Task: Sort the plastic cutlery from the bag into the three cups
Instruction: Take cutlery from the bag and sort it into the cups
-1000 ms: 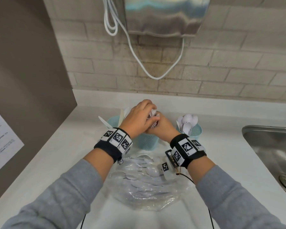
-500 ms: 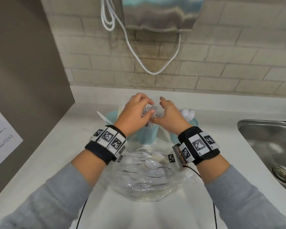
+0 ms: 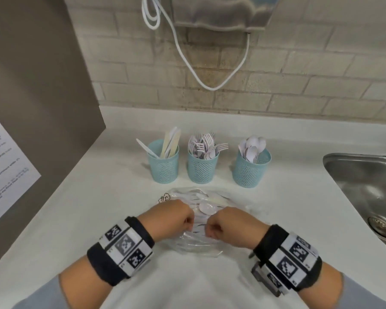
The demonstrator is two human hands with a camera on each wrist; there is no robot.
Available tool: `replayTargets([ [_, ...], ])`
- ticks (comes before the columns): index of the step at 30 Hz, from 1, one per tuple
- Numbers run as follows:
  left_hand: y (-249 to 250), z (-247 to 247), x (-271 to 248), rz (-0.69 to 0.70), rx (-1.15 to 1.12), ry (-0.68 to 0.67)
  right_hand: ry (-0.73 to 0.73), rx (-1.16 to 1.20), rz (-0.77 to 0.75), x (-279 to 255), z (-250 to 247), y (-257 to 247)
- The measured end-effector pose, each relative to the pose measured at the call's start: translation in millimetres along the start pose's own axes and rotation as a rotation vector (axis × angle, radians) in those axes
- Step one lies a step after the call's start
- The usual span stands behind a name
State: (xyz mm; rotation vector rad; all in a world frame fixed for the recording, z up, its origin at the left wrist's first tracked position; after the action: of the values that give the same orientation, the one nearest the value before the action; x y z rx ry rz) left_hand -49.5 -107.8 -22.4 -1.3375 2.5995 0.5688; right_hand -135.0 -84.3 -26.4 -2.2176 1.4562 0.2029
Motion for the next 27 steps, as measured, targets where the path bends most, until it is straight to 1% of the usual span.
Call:
replayTargets([
  [2, -6.2, 4.4, -3.1, -0.068, 0.105, 0.0, -0.006, -0.033, 0.071, -2.8, 3.9, 9.5],
  [4, -11.1, 0.2, -8.8, -0.101, 0.172, 0.047, 0.007, -0.098, 0.118, -5.3, 4.3, 17.3],
  [7, -20.8, -3.8, -17.8, -0.097, 0.138, 0.104, 0.026, -0.172, 0.173, -9.1, 3.9, 23.2],
  [10, -22.8, -8.6, -22.6, -0.027, 0.057, 0.173, 0.057, -0.243, 0.191, -9.6, 2.2, 20.1],
  [12, -14.6, -14.8, -29.9, 0.094, 0.007, 0.262, 0.07, -0.288, 0.183, -8.0, 4.4, 15.9],
  [13, -10.6, -19.1, -35.0, 0.136, 0.069, 0.313, 0.067, -0.307, 0.175, -6.6, 6.9, 13.5],
  [14, -11.4, -21.8, -39.1, 0.139, 0.153, 0.378, 0.065, -0.33, 0.165, -5.3, 9.7, 11.1],
  [15, -15.1, -23.2, -42.1, 0.101, 0.205, 0.414, 0.07, -0.343, 0.157, -4.0, 11.5, 9.5],
  [16, -21.0, -24.7, -44.2, 0.038, 0.229, 0.451, 0.084, -0.343, 0.151, -2.9, 12.1, 8.6],
  [17, -28.5, -24.3, -45.3, -0.046, 0.233, 0.454, 0.096, -0.33, 0.147, -1.9, 12.2, 8.7],
  [18, -35.9, -22.4, -46.4, -0.137, 0.221, 0.43, 0.101, -0.311, 0.137, -1.2, 12.4, 8.9],
  [20, -54.8, -3.9, -45.7, -0.297, 0.111, 0.28, 0.093, -0.248, 0.084, 1.4, 14.8, 6.5],
  [21, -60.4, 6.8, -46.3, -0.341, 0.046, 0.188, 0.082, -0.212, 0.042, 2.5, 17.0, 3.5],
  [22, -62.4, 14.3, -46.3, -0.359, -0.021, 0.128, 0.074, -0.188, -0.002, 3.7, 18.8, 0.0],
  [24, -61.4, 24.3, -44.0, -0.34, -0.147, 0.079, 0.069, -0.183, -0.049, 6.0, 21.1, -4.3],
  [27, -59.4, 31.5, -36.6, -0.305, -0.259, 0.041, 0.067, -0.167, -0.026, 10.0, 20.9, -2.2],
])
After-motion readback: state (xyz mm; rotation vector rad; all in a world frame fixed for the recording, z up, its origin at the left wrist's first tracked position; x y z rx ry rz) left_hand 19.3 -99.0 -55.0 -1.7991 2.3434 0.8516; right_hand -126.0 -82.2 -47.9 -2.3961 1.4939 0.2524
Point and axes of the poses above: each hand's wrist, its own x-axis towards the middle knuckle, its own z-axis out of the palm, y = z × x, the point moved 9 cm from there along x, towards the middle knuckle
